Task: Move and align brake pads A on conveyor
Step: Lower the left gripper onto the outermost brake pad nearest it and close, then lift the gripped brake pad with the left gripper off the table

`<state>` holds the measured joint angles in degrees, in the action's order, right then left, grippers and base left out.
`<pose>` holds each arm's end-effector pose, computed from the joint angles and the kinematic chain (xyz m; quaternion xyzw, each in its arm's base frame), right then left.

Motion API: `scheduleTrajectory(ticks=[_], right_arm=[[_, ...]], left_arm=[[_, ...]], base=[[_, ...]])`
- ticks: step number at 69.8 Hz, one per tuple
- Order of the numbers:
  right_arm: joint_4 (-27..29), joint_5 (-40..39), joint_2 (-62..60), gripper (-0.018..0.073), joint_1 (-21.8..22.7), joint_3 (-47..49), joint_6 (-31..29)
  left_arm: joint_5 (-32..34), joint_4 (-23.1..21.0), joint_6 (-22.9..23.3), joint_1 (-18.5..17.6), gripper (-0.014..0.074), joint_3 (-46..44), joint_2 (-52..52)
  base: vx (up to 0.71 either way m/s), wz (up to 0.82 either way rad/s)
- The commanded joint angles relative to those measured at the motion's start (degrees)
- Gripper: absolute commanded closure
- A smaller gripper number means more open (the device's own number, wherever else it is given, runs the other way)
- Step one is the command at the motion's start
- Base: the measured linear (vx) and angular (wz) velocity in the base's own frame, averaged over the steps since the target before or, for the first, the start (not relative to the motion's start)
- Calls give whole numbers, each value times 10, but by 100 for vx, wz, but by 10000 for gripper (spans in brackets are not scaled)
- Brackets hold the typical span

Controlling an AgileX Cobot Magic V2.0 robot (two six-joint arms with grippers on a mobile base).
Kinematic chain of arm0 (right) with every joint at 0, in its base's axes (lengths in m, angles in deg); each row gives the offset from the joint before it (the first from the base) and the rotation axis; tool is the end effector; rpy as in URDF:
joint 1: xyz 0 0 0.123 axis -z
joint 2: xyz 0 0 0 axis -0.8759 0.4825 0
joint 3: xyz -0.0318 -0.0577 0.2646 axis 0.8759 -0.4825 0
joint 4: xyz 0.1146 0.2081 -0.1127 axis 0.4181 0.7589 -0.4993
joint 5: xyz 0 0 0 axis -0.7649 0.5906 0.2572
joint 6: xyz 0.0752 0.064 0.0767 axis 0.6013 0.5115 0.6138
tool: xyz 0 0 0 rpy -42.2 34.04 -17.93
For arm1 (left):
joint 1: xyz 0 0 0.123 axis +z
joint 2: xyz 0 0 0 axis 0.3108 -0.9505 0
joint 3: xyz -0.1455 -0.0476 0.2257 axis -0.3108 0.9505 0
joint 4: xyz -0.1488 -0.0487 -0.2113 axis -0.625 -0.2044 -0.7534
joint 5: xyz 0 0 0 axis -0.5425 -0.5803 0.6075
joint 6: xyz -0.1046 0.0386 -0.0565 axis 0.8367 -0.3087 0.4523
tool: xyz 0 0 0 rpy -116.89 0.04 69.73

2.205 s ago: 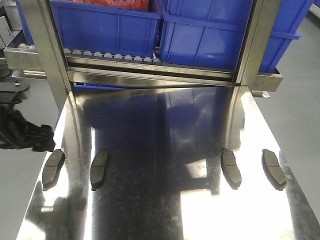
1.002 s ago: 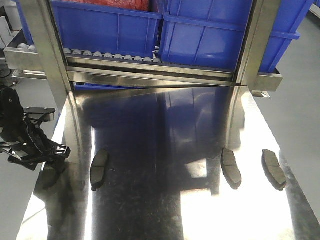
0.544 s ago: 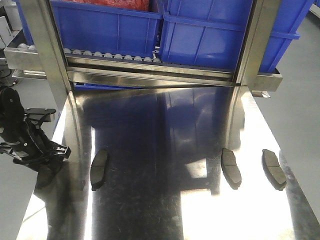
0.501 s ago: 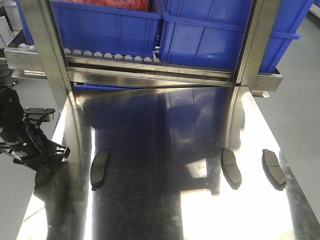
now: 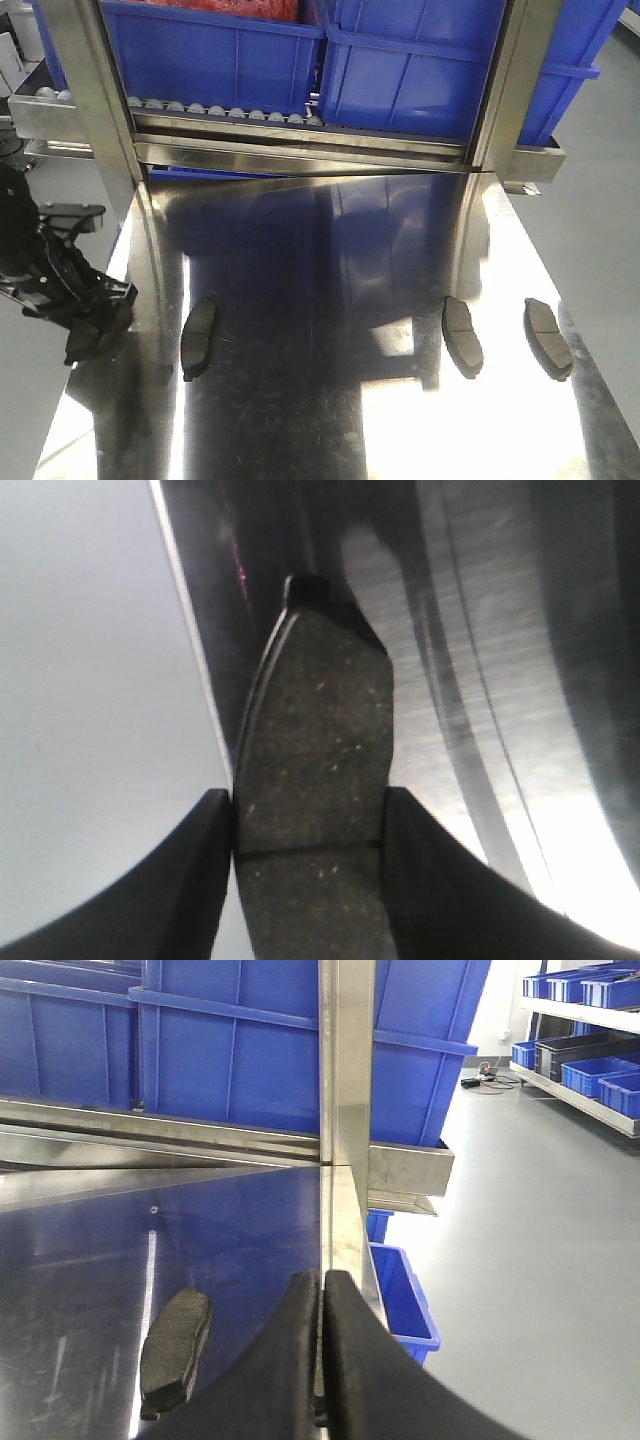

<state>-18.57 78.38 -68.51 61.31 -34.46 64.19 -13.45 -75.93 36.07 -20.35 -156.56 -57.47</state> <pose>0.1144 -0.0007 0.1901 -0.0040 0.7298 -0.0078 0.6836 0.3578 -0.0282 0.1292 0.0723 0.9933 -0.0544 0.0715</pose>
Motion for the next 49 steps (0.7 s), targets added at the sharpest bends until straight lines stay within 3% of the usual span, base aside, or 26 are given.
scheduleTrajectory(ticks=[1, 28, 49], right_arm=[[-1, -41, -7, 563, 4, -12, 0], [-1, -41, -7, 563, 4, -12, 0], [-1, -41, -7, 563, 4, -12, 0]], left_arm=[[19, -8, -1, -2, 492, -13, 58], [35, -8, -20, -2, 492, -2, 158], [126, -8, -35, -2, 492, 152, 358]], base=[[0, 0], [0, 0], [0, 0]])
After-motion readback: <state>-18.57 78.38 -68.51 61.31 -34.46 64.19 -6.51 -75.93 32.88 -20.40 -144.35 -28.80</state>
